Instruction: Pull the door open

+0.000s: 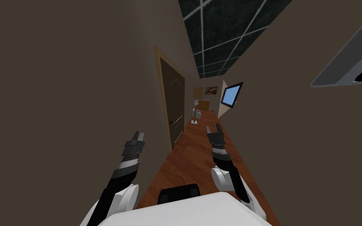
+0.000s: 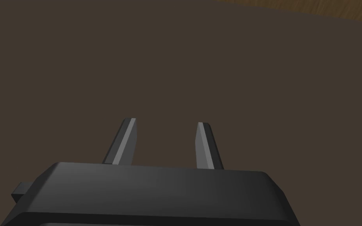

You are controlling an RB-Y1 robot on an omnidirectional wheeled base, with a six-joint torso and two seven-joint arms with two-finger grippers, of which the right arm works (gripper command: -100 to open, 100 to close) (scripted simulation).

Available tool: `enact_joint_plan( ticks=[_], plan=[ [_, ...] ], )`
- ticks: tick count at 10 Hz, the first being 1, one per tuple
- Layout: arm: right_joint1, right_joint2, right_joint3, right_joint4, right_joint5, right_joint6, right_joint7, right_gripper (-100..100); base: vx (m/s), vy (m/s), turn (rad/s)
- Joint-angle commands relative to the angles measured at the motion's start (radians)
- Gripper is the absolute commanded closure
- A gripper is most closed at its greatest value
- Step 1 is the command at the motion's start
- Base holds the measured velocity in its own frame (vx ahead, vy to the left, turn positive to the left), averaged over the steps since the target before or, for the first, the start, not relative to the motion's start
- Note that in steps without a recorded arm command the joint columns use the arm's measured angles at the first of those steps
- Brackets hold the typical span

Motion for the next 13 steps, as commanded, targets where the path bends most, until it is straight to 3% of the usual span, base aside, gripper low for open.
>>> enact_joint_plan(
  ticks=[1,5,6,10,13],
  plan=[
    [-0.021,-0.010,0.007,0.042,0.002,-0.004,-0.006,-100,0.075,-0.038,0.126],
    [-0.072,-0.041,0.026,0.162,0.005,-0.024,-0.024,-100,0.078,-0.047,0.172],
    [-0.072,-0.041,0.026,0.162,0.005,-0.024,-0.024,-100,0.062,-0.037,0.073],
    [-0.132,-0.077,0.048,0.298,0.009,-0.047,-0.045,-100,0.071,-0.048,0.173],
    [-0.148,-0.086,0.054,0.337,0.011,-0.053,-0.050,-100,0.040,-0.041,0.090]
  ],
)
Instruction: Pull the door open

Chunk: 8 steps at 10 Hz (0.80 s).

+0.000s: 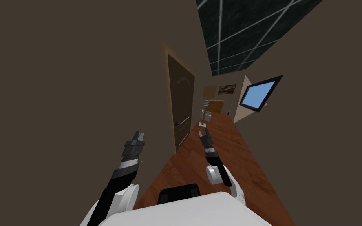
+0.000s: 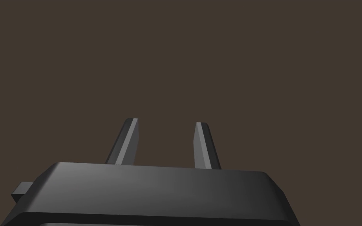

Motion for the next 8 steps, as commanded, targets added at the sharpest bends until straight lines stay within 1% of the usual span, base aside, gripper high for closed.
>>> enact_joint_plan(
  ticks=[1,2,3,4,5,6,7,8],
  plan=[
    [-0.020,-0.012,0.005,0.050,0.001,-0.012,-0.008,-100,0.042,-0.038,0.101],
    [-0.037,-0.022,0.012,0.077,0.002,-0.019,-0.014,-100,0.065,-0.057,0.209],
    [-0.037,-0.022,0.012,0.089,0.002,-0.019,-0.014,-100,0.049,-0.051,0.096],
    [-0.054,-0.032,0.018,0.128,0.003,-0.025,-0.020,-100,0.049,-0.041,0.136],
    [-0.070,-0.041,0.024,0.152,0.004,-0.031,-0.026,-100,0.066,-0.055,0.189],
    [-0.070,-0.041,0.024,0.167,0.004,-0.031,-0.026,-100,0.052,-0.049,0.079],
    [-0.088,-0.051,0.031,0.207,0.005,-0.038,-0.032,-100,0.048,-0.049,0.124],
    [-0.105,-0.061,0.037,0.230,0.006,-0.045,-0.038,-100,0.057,-0.074,0.178]
  ],
)
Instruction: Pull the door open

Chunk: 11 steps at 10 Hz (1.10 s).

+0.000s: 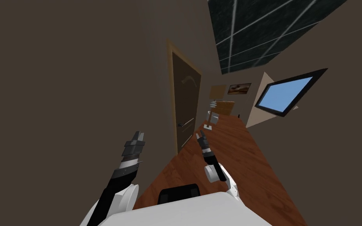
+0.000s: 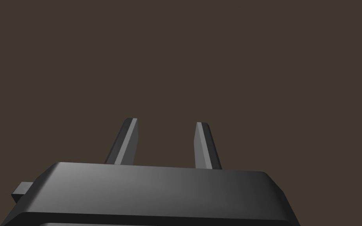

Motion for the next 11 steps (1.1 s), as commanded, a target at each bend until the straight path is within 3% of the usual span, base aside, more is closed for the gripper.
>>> enact_joint_plan(
  ticks=[1,6,7,10,11],
  plan=[
    [-0.013,-0.007,0.003,0.038,0.000,-0.006,-0.005,-100,0.044,-0.053,0.098],
    [-0.083,-0.047,0.029,0.183,0.005,-0.032,-0.029,-100,0.048,-0.056,0.162],
    [-0.083,-0.047,0.029,0.199,0.005,-0.032,-0.029,-100,0.038,-0.053,0.055],
    [-0.134,-0.076,0.048,0.304,0.008,-0.052,-0.047,-100,0.050,-0.071,0.163],
    [-0.134,-0.076,0.048,0.319,0.008,-0.052,-0.047,-100,0.041,-0.058,0.085]
  ],
)
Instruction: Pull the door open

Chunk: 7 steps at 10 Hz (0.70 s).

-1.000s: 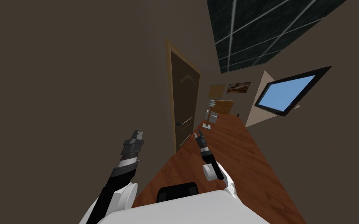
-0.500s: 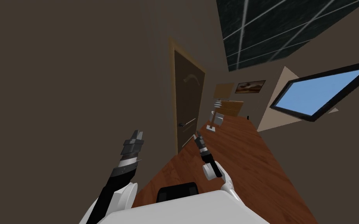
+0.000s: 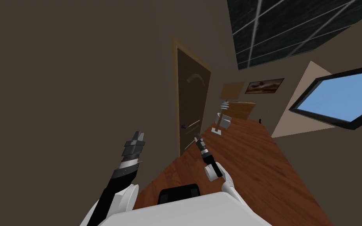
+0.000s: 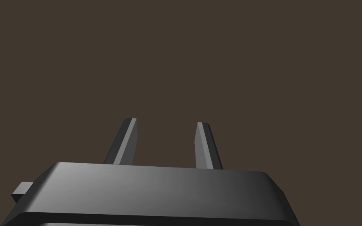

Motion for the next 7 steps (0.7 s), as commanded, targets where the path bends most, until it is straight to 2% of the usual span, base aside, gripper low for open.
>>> enact_joint_plan(
  ticks=[1,2,3,4,7],
  plan=[
    [-0.021,-0.015,0.006,0.050,0.000,-0.007,-0.010,-100,0.033,-0.065,0.144],
    [-0.038,-0.024,0.012,0.080,0.001,-0.013,-0.016,-100,0.040,-0.082,0.221],
    [-0.038,-0.024,0.012,0.091,0.001,-0.013,-0.016,-100,0.035,-0.057,0.065],
    [-0.054,-0.033,0.018,0.129,0.002,-0.019,-0.022,-100,0.031,-0.046,0.103],
    [-0.101,-0.060,0.036,0.239,0.006,-0.038,-0.038,-100,0.050,-0.087,0.213]
  ],
)
